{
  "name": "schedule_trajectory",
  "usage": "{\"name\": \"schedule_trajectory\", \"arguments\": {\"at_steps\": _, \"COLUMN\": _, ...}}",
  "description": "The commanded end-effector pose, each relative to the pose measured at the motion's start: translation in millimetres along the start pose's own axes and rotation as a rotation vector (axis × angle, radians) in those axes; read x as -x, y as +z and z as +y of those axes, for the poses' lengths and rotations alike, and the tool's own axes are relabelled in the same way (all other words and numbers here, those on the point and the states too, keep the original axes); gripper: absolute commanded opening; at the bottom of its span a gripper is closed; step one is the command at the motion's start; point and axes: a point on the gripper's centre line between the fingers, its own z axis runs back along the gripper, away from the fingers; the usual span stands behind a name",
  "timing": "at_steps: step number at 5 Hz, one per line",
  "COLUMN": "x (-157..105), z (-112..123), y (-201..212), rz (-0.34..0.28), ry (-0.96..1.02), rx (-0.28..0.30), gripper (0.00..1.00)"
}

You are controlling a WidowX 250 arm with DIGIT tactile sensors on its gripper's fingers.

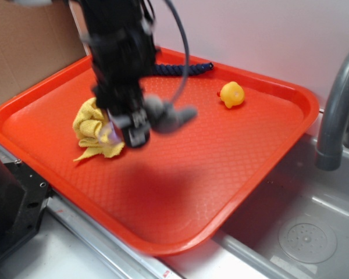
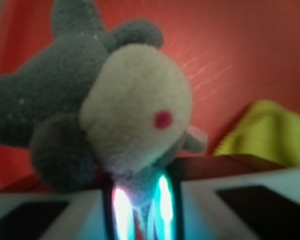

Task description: Grab the gray animal.

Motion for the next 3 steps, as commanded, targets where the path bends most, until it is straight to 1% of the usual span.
{"name": "schedule_trajectory", "arguments": {"at_steps": 1, "x": 20.9, "z": 37.0, "y": 112.8, "rz": -0.058, "ry": 0.235, "rx": 0.018, "gripper": 0.0}}
{"name": "schedule_trajectory", "arguments": {"at_steps": 2, "x": 19.2, "z": 77.9, "y": 139.4, "rz": -0.027, "ry": 0.314, "rx": -0.01, "gripper": 0.0}}
{"name": "schedule_trajectory", "arguments": {"at_steps": 3, "x": 21.2, "z": 120.5, "y": 139.3, "rz": -0.046, "ry": 0.332, "rx": -0.049, "gripper": 0.0}}
